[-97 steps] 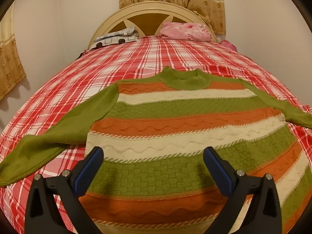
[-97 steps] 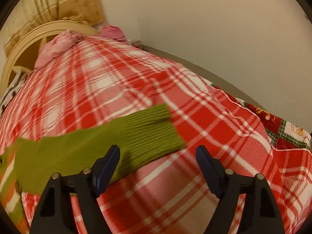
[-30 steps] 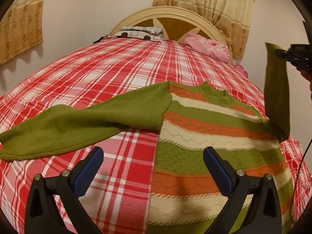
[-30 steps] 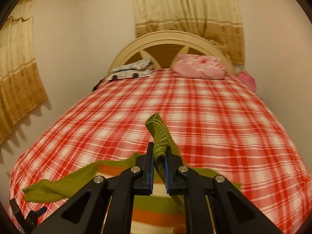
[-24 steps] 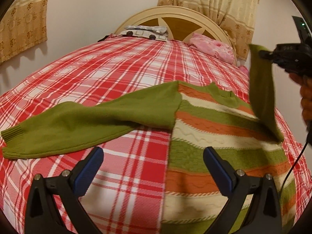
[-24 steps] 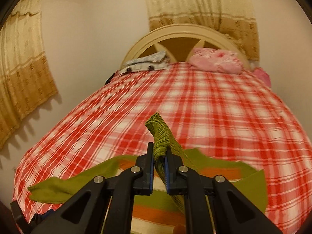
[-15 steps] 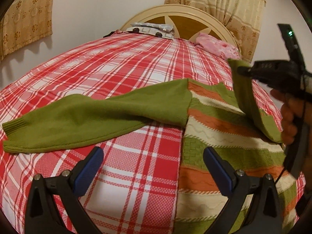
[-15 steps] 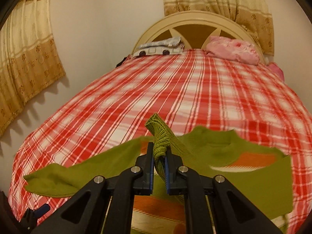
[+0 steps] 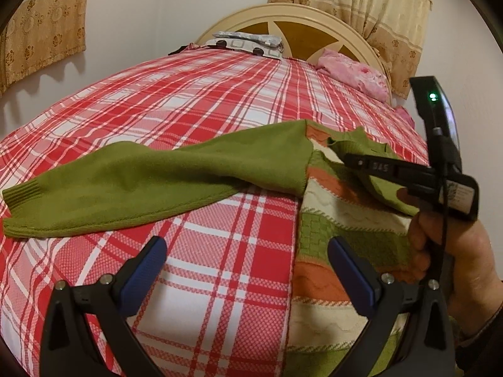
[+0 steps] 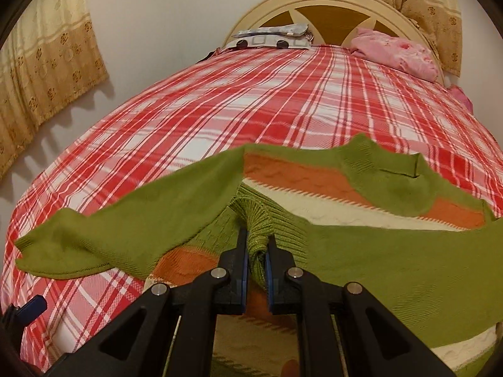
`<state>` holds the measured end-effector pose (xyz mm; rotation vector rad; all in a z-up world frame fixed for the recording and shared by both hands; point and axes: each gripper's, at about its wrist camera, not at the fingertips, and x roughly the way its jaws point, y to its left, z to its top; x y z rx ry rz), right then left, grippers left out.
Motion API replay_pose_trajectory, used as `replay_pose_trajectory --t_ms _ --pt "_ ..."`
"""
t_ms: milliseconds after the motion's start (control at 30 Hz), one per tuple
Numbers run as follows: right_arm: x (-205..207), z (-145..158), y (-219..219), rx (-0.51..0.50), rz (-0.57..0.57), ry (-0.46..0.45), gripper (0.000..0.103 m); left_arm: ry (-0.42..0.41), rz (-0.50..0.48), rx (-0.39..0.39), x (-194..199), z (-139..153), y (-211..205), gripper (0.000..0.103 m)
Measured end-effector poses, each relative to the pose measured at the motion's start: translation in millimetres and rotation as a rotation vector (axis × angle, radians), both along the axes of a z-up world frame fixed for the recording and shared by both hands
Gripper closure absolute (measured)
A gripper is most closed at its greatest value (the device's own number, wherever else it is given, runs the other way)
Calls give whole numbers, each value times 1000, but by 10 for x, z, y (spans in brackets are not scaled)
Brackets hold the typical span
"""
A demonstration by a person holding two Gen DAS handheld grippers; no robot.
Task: Fold small clothes
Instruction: 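Carry the sleeve across the sweater body with the right gripper and release, then move the left tool to the other sleeve cuff and grasp it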
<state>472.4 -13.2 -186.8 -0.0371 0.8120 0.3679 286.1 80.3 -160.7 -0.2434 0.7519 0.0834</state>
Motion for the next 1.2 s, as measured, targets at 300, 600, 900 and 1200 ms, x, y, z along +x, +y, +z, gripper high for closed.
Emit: replay_pose_trajectory --t_ms 300,600,900,1200 --pt "-18 9 94 2 -6 -10 95 4 2 -10 -41 0 7 0" --pt "64 -219 168 20 14 90 92 7 0 -3 -55 12 7 0" --pt "-182 -250 198 75 151 129 47 0 75 28 -132 67 295 0" --pt "-276 -158 -29 105 107 92 47 32 184 19 -252 -31 790 0"
